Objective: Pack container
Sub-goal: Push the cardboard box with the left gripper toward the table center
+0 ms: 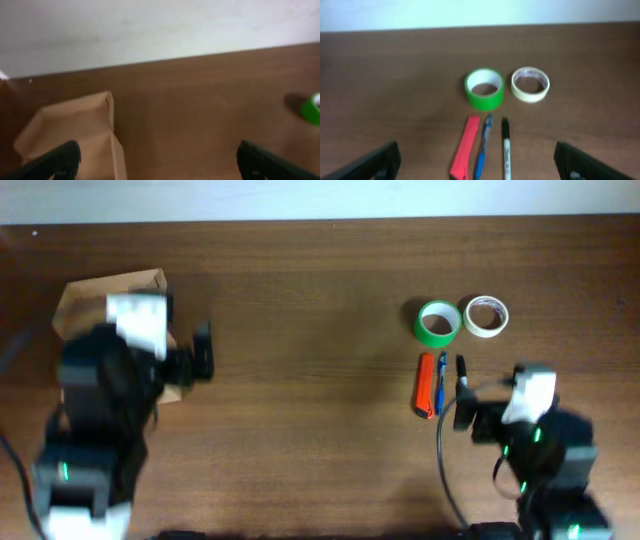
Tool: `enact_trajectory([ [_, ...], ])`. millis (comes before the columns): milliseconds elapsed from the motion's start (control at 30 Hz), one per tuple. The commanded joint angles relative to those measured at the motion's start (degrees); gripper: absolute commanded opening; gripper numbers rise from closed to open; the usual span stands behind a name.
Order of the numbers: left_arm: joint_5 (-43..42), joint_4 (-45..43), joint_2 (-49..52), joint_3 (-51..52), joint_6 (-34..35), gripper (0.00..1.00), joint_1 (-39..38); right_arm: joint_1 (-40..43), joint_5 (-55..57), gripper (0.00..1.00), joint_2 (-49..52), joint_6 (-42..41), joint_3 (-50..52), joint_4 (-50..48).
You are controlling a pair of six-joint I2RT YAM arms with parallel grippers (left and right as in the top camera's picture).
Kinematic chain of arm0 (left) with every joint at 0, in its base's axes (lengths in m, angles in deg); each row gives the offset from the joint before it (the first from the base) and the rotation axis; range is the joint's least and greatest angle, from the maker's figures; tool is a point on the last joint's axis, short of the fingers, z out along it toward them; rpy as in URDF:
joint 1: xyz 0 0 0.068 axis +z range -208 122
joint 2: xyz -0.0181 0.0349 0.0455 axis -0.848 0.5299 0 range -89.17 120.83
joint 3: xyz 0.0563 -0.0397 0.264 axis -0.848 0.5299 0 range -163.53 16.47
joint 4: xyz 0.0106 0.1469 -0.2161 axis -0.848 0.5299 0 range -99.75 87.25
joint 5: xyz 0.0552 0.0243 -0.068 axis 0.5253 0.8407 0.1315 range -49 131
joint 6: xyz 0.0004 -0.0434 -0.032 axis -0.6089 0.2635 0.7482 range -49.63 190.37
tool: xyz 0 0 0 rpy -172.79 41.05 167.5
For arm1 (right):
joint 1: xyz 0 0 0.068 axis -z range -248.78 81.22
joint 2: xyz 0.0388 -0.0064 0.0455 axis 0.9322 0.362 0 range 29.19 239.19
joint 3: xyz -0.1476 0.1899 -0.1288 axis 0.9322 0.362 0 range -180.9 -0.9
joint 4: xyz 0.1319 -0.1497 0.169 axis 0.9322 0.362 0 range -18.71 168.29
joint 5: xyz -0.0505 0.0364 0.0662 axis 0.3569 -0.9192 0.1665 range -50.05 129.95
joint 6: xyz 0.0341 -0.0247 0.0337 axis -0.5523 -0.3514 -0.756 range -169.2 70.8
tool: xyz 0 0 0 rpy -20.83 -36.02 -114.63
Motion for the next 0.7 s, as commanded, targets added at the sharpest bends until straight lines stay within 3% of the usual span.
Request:
enact_trajectory([
  [0, 0.6, 3.6, 10.0, -12.0, -3.5, 1.0, 0.9, -0.2, -1.5, 0.99, 12.7, -0.4, -14.4, 4.0],
  [133, -1.3, 8.4, 19.3, -21.0, -3.5, 0.99, 3.1, -0.2, -0.7, 0.99, 23.8, -0.4, -27.6, 9.8],
  [267, -5.7, 10.0, 24.7, -23.3, -3.5, 1.0, 4.8, -0.2, -1.0, 0.99, 32.0, -0.4, -35.1, 12.0],
  [500, -7.3, 15.2, 27.5, -23.3, -3.3, 1.0, 4.6, -0.1, -4.2, 0.99, 38.1, -1.0, -37.3, 14.0],
  [667, -6.9, 18.6, 28.0, -22.7, -4.9, 1.0, 4.8, 1.5, -4.0, 0.99, 42.0, -7.1, -37.3, 19.1],
])
